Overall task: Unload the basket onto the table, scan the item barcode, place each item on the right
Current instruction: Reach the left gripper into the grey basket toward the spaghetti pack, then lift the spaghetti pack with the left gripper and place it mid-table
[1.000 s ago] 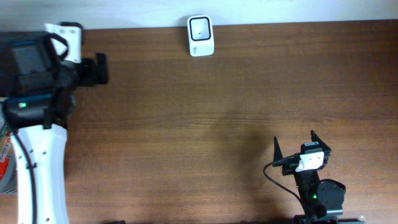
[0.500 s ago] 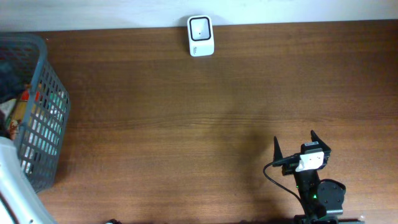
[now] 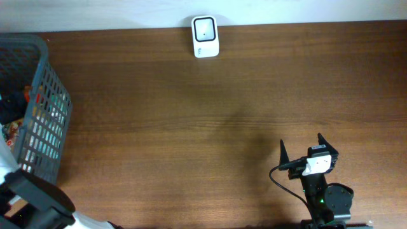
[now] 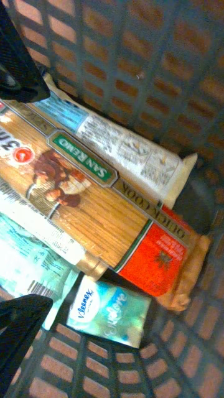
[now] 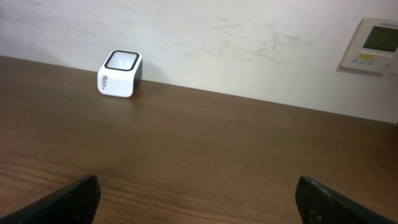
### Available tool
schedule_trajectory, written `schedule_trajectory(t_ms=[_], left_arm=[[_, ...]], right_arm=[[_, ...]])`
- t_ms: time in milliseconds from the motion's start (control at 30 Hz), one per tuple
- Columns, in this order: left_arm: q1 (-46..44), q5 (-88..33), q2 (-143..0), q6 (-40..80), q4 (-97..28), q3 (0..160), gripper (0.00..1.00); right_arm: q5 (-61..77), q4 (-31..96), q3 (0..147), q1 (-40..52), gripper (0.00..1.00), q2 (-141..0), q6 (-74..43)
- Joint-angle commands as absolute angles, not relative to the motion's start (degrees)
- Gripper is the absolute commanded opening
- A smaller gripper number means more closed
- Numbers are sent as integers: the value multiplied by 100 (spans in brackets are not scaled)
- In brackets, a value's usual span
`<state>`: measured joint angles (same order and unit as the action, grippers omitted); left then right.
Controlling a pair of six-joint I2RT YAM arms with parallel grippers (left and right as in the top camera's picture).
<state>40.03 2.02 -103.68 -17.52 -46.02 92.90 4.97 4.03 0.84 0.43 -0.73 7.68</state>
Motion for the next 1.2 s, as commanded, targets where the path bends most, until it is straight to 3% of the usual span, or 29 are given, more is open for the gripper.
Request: schedule_trajectory(t_ms=[0, 533, 600, 667, 733, 867, 933, 967, 1067, 1133, 1167], left_arm=[[4029, 23, -10805, -2733, -4591, 9380, 96], [4416, -69, -12195, -3013, -4007, 9380, 100], [4416, -67, -12206, -3013, -3962, 9380, 86], [4416, -67, -12206, -3013, -3944, 9380, 63], [4416, -67, -12204, -3011, -3944, 9380, 54], [4416, -69, -12206, -3009, -3948, 9380, 49], [4416, -69, -12204, -3009, -3948, 9382, 26], [4416, -71, -12202, -3006, -3951, 9382, 20], [4416, -69, -12154, -3006, -3953, 9386, 16], [4416, -69, -12077, -3006, -3951, 9391, 0], [4416, -91, -12011, -3006, -3951, 9391, 0]], right_arm=[[469, 405, 32, 36, 99, -36, 770], [469, 405, 32, 36, 99, -36, 770], [469, 405, 32, 36, 99, -36, 770], [469, 405, 32, 36, 99, -36, 770], [469, 405, 32, 36, 99, -36, 770], [469, 405, 32, 36, 99, -36, 770], [469, 405, 32, 36, 99, -36, 770], [469, 405, 32, 36, 99, -36, 770], [469, 405, 32, 38, 99, -36, 770], [469, 405, 32, 36, 99, -36, 770], [469, 405, 32, 36, 99, -36, 770]])
